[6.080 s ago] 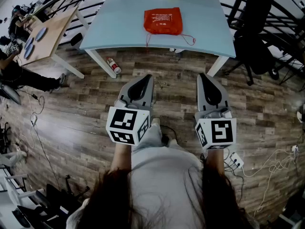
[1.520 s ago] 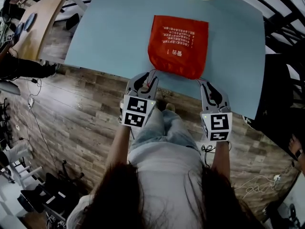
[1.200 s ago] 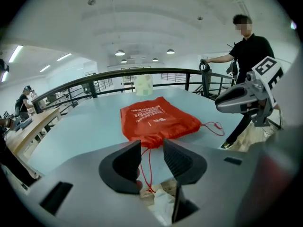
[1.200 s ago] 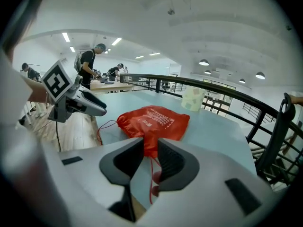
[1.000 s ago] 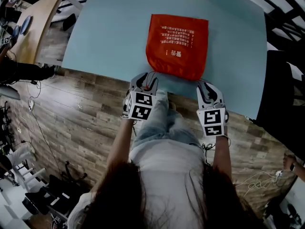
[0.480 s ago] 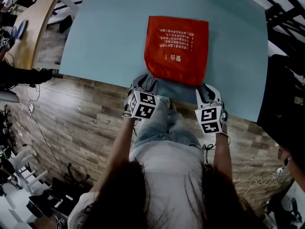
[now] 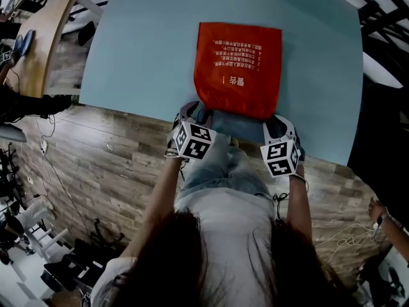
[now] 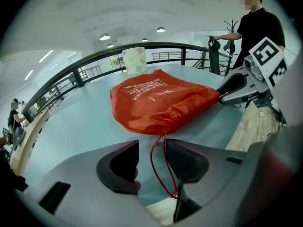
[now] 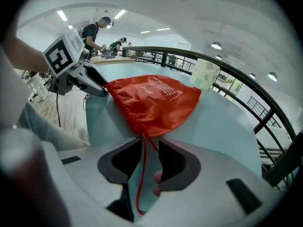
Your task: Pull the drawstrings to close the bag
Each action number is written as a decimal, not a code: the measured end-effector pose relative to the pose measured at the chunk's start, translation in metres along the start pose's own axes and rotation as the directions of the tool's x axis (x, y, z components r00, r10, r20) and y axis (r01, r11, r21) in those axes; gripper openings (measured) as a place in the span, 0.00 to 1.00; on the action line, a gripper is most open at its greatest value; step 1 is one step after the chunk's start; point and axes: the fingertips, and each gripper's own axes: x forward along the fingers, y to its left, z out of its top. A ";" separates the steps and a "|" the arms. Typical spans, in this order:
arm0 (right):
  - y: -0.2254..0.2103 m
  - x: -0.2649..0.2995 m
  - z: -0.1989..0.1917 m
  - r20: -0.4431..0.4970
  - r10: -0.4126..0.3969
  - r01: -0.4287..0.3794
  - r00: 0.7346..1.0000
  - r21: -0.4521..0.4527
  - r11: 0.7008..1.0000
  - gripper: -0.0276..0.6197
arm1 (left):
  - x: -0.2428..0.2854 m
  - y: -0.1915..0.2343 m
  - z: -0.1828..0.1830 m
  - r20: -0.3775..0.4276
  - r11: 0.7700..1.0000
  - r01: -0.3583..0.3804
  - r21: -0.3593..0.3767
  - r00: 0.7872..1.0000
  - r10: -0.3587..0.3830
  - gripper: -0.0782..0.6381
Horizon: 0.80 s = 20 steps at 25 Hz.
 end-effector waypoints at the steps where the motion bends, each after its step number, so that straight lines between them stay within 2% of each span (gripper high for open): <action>1: -0.001 0.002 -0.001 -0.004 -0.002 0.002 1.000 0.004 1.000 0.23 | 0.001 0.000 0.000 0.000 1.000 -0.001 0.006 1.000 0.001 0.35; 6: -0.006 0.009 -0.006 -0.026 -0.018 0.019 0.999 0.024 1.000 0.22 | 0.002 -0.001 0.001 0.007 1.000 -0.001 0.028 1.000 0.000 0.34; 9: -0.006 0.011 -0.007 -0.027 -0.022 0.023 0.999 0.025 0.999 0.22 | 0.003 -0.005 0.000 0.010 0.999 0.018 0.030 1.000 -0.018 0.29; 14: -0.006 0.011 -0.011 -0.030 -0.050 0.050 0.998 0.005 0.999 0.11 | 0.004 -0.014 -0.001 0.018 0.999 0.017 0.048 1.000 -0.018 0.19; 20: -0.008 0.008 -0.014 -0.033 -0.051 0.052 0.998 0.026 0.998 0.08 | 0.003 -0.016 -0.002 0.020 0.998 0.010 0.059 1.000 -0.011 0.14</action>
